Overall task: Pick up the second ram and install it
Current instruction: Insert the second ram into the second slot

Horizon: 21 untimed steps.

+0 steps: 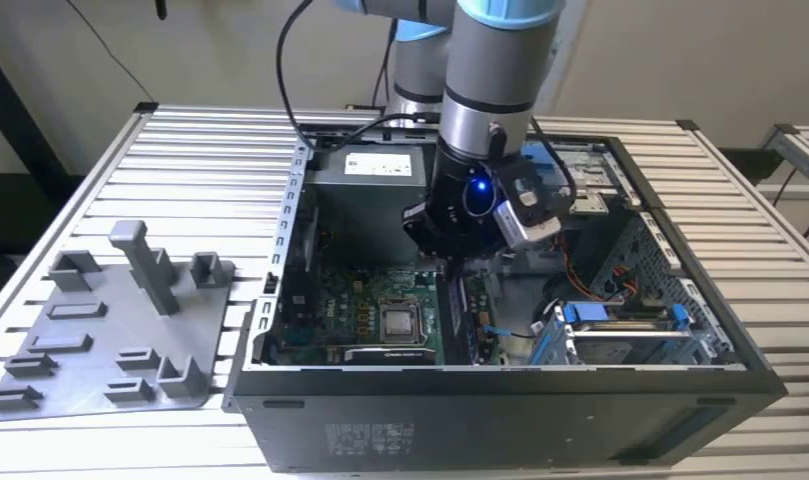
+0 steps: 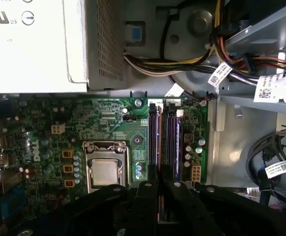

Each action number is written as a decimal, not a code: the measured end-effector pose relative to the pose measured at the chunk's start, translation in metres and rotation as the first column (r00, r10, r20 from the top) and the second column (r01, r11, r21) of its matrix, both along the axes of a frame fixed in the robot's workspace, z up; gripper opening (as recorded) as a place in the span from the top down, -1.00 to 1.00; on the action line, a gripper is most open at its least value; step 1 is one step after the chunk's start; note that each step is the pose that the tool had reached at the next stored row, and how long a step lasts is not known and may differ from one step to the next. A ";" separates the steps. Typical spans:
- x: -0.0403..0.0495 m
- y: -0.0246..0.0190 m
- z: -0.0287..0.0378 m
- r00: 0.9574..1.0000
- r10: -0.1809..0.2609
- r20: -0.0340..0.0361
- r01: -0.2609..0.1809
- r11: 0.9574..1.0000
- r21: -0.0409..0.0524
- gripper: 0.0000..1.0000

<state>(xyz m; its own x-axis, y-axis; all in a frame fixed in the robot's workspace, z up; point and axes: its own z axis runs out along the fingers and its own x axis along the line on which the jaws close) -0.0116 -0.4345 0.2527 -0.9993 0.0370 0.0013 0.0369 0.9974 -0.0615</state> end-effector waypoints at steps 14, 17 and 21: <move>-0.0008 -0.0123 -0.0151 1.000 -0.014 0.000 0.014 1.000 0.000 0.72; -0.0007 -0.0126 -0.0168 1.000 -0.016 0.000 0.016 1.000 0.000 0.72; -0.0003 -0.0126 -0.0205 1.000 -0.016 0.000 0.016 1.000 0.000 0.72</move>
<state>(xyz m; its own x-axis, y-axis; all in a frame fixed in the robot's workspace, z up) -0.0119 -0.4471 0.2322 -0.9986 0.0526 0.0012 0.0525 0.9967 -0.0612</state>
